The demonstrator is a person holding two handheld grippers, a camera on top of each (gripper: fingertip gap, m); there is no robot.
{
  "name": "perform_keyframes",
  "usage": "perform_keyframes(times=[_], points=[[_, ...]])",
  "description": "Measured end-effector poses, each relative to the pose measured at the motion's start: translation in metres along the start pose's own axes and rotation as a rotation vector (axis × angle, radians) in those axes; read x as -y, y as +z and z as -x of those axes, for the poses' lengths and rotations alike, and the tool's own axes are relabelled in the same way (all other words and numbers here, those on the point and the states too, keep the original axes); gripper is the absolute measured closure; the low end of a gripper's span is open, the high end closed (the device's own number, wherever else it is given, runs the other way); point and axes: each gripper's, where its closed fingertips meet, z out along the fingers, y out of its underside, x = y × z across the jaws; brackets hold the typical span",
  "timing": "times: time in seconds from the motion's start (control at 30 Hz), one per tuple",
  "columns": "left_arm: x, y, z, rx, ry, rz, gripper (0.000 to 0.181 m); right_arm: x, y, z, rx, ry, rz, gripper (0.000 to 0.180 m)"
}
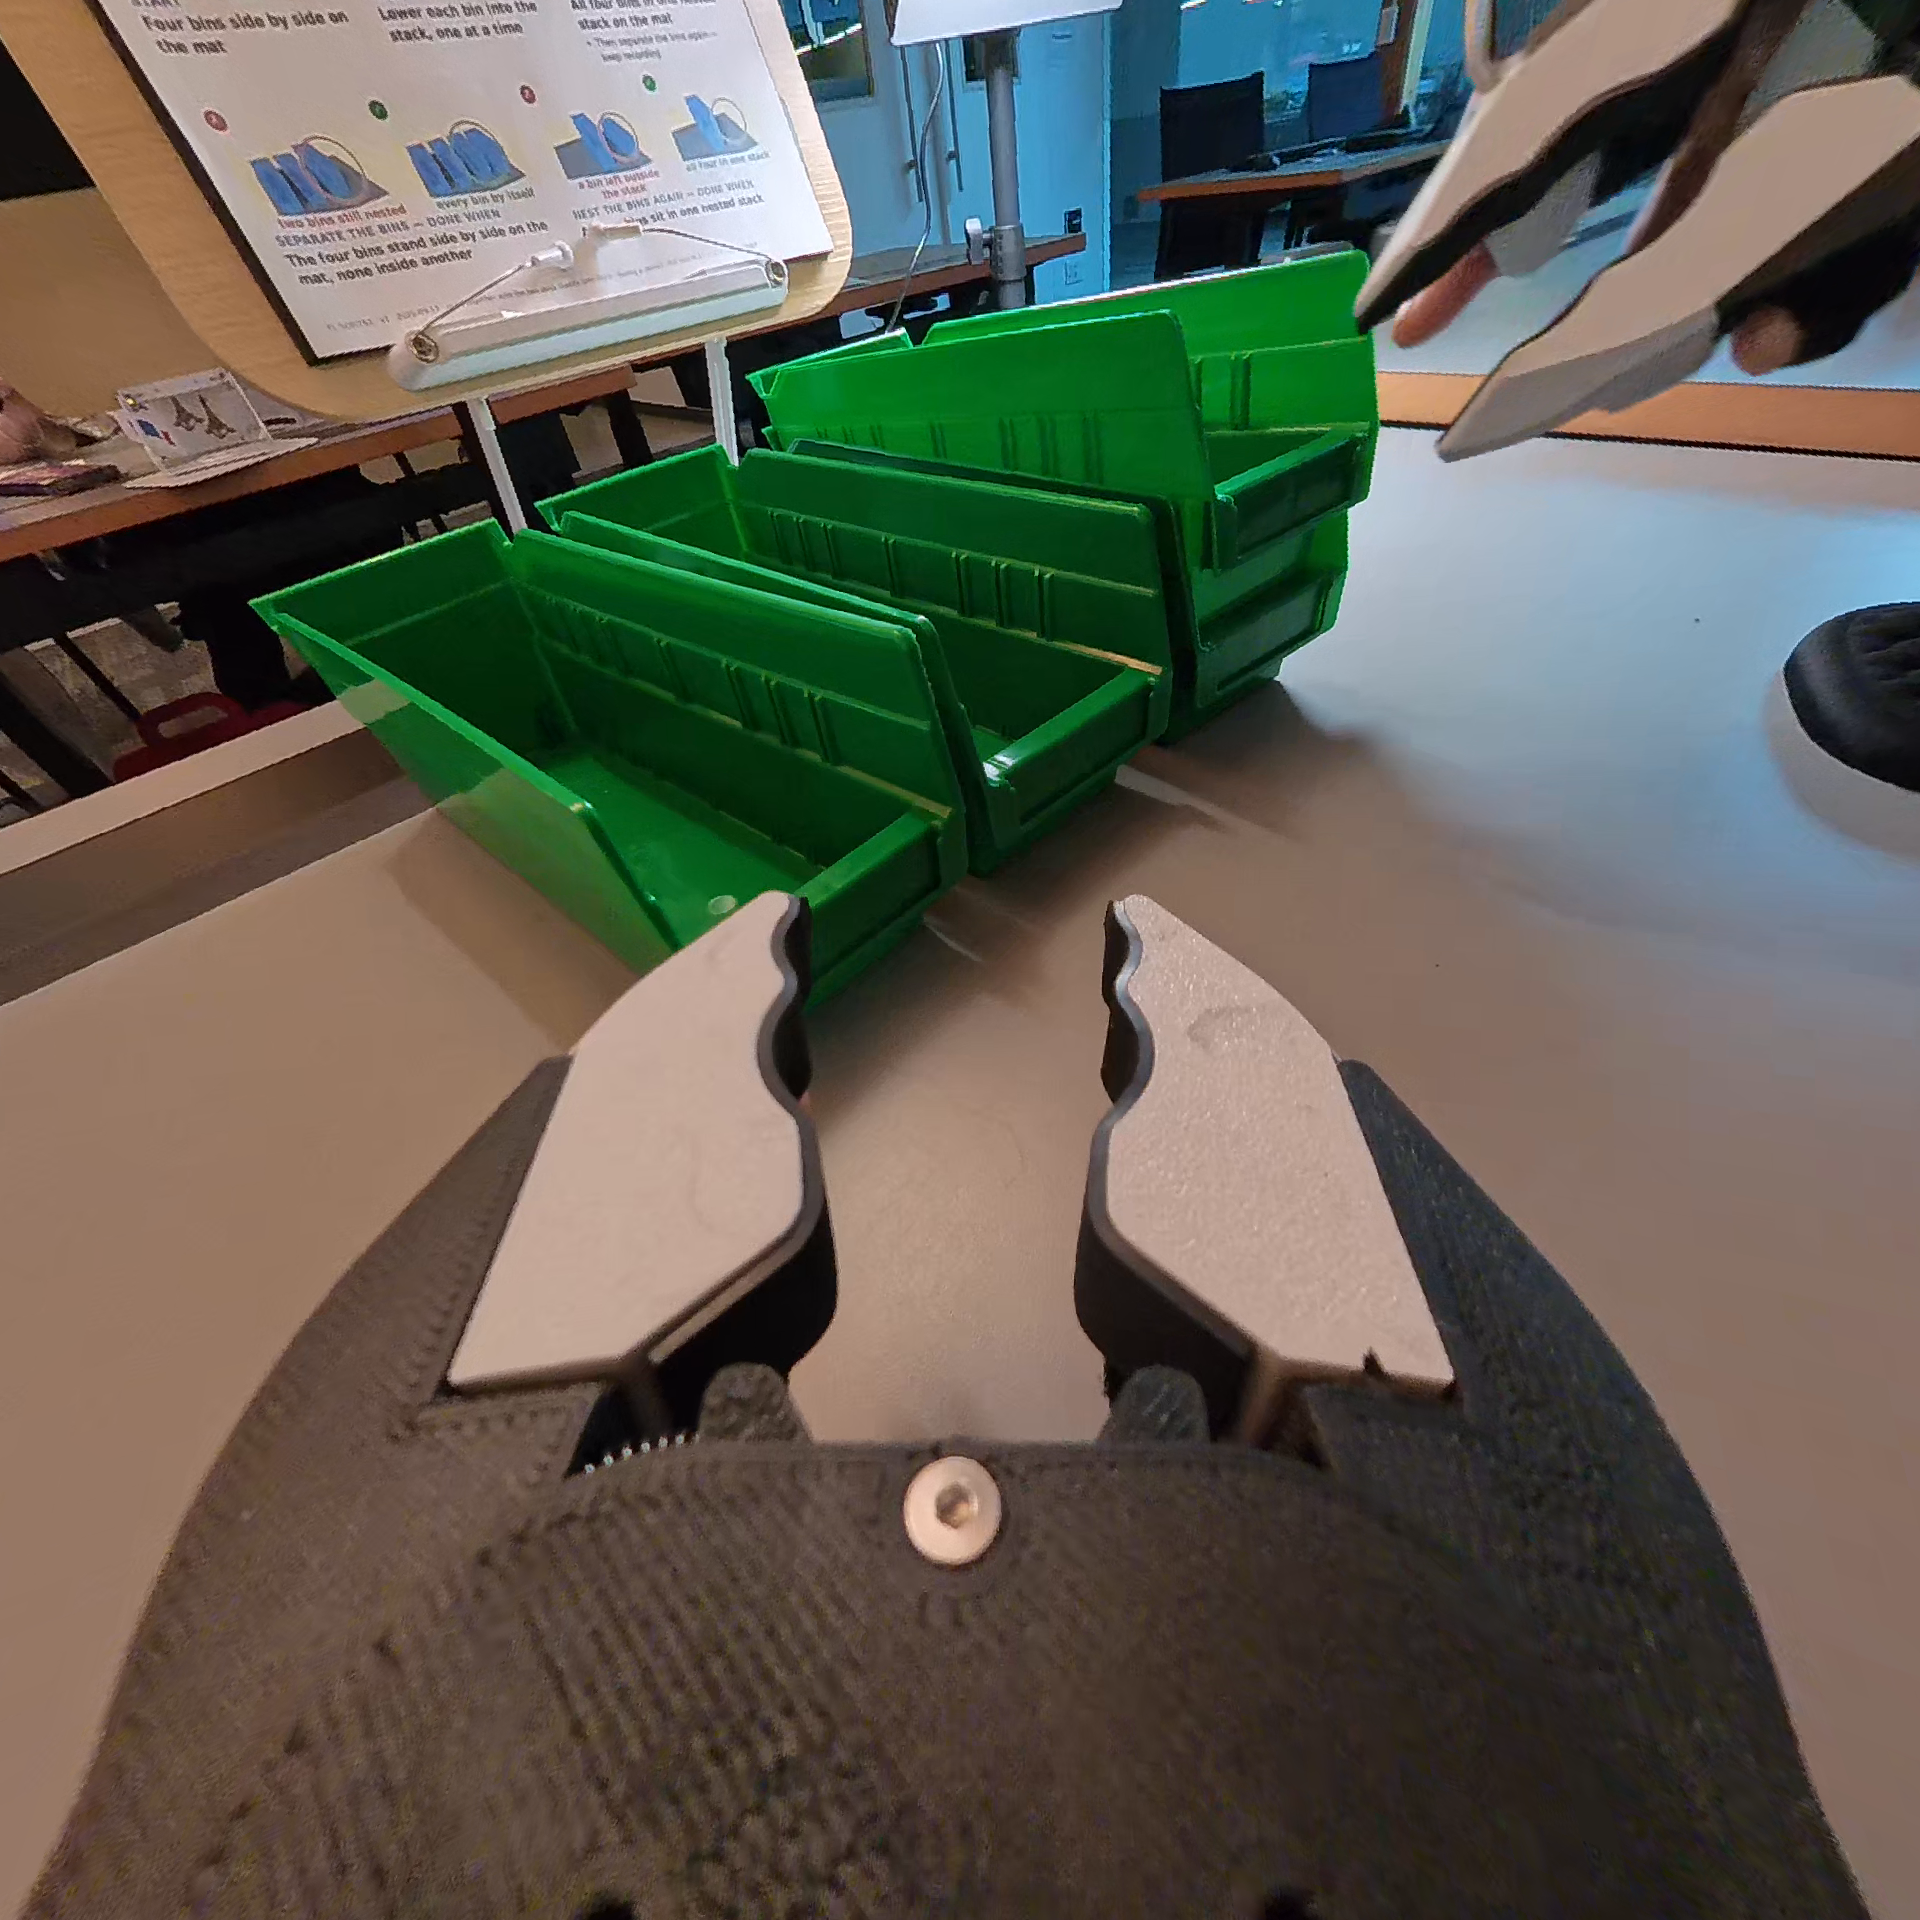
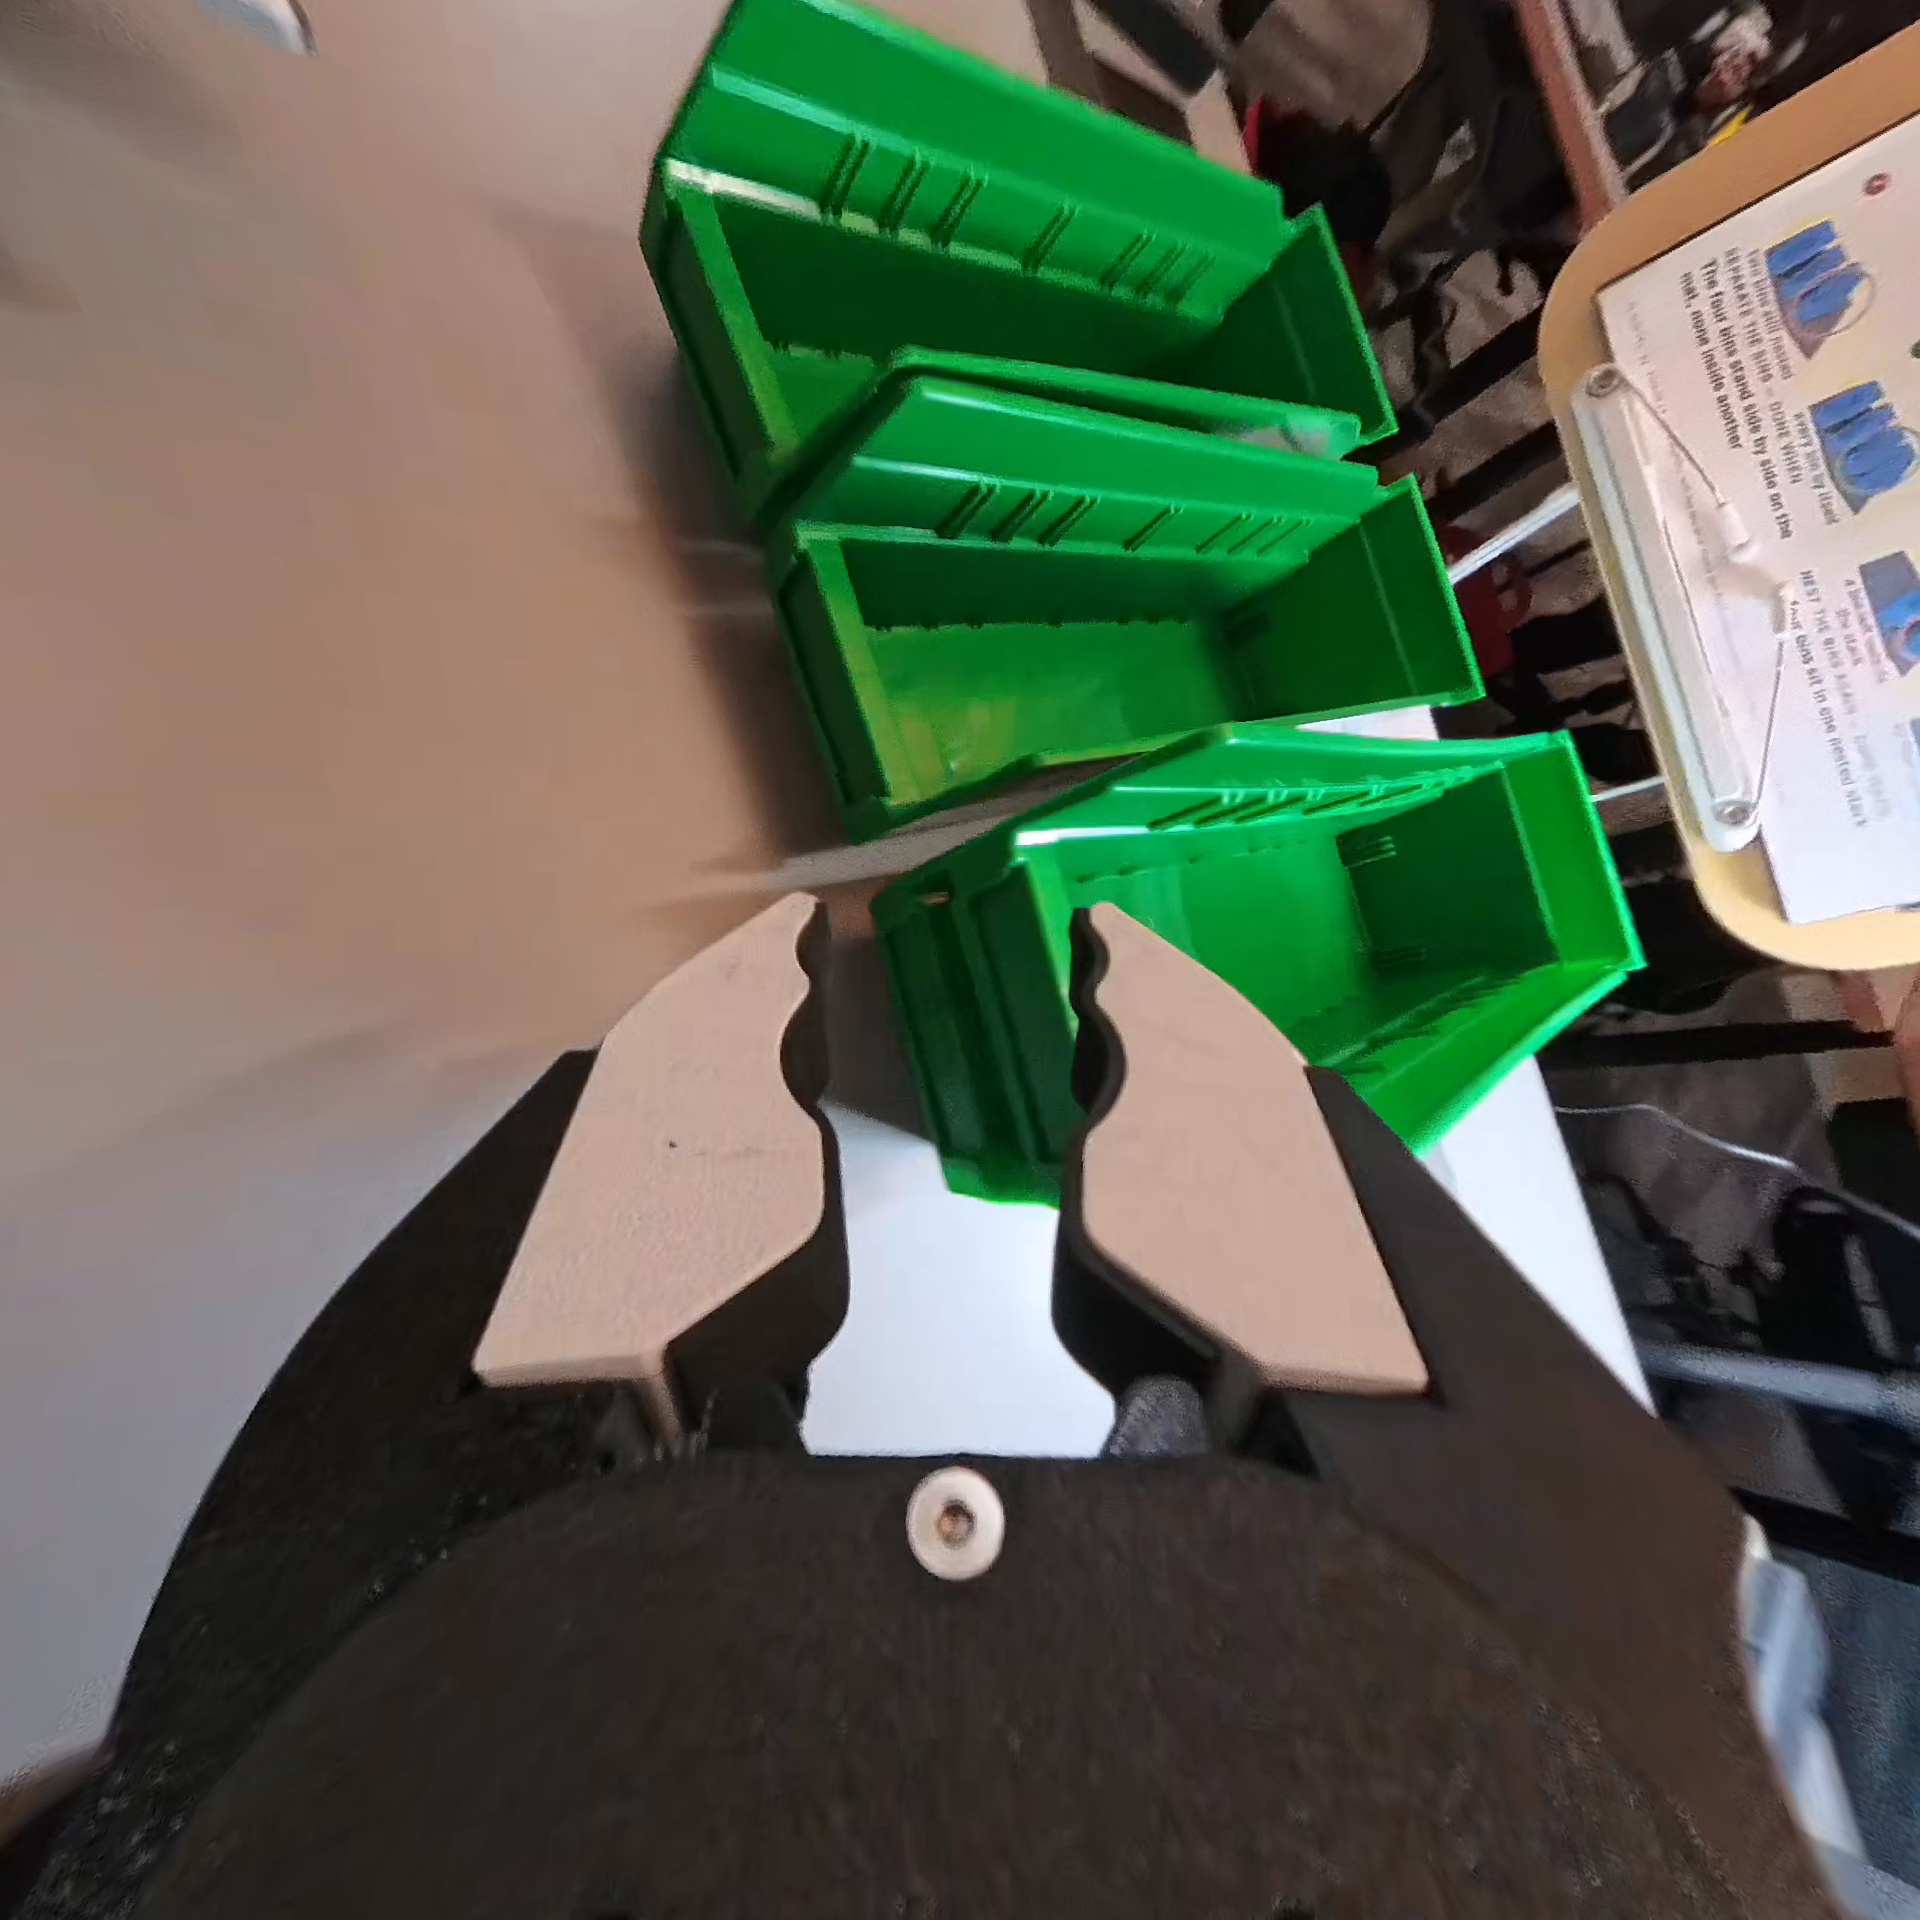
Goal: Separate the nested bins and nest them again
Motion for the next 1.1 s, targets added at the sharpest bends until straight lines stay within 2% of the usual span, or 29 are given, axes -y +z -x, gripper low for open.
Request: perform_keyframes(times=[0.17,0.3,0.47,0.57,0.73,0.83,0.9,0.97,1.1], points=[[-0.003,0.006,0.001,0.004,0.056,0.034,0.131,-0.012,-0.016,0.033,-0.031,0.148,-0.131,0.133],[-0.014,0.025,-0.007,-0.066,0.168,0.177,0.133,-0.033,-0.033,0.054,-0.046,0.270,-0.176,0.131],[-0.012,0.055,-0.001,-0.022,0.440,0.312,0.131,-0.058,-0.058,0.061,-0.107,0.442,-0.243,0.130],[-0.016,0.074,0.005,-0.027,0.524,0.416,0.128,-0.069,-0.069,0.061,-0.146,0.510,-0.282,0.129],[-0.041,0.097,0.022,-0.032,0.619,0.606,0.126,-0.079,-0.075,0.063,-0.176,0.548,-0.308,0.129],[-0.063,0.101,0.031,-0.041,0.609,0.715,0.128,-0.079,-0.074,0.062,-0.178,0.551,-0.319,0.129],[-0.069,0.103,0.042,0.008,0.660,0.732,0.128,-0.078,-0.073,0.061,-0.177,0.548,-0.327,0.130],[-0.069,0.104,0.051,0.057,0.731,0.734,0.137,-0.077,-0.072,0.060,-0.178,0.544,-0.332,0.130],[-0.069,0.104,0.054,0.075,0.795,0.714,0.142,-0.077,-0.072,0.061,-0.179,0.540,-0.337,0.131]])
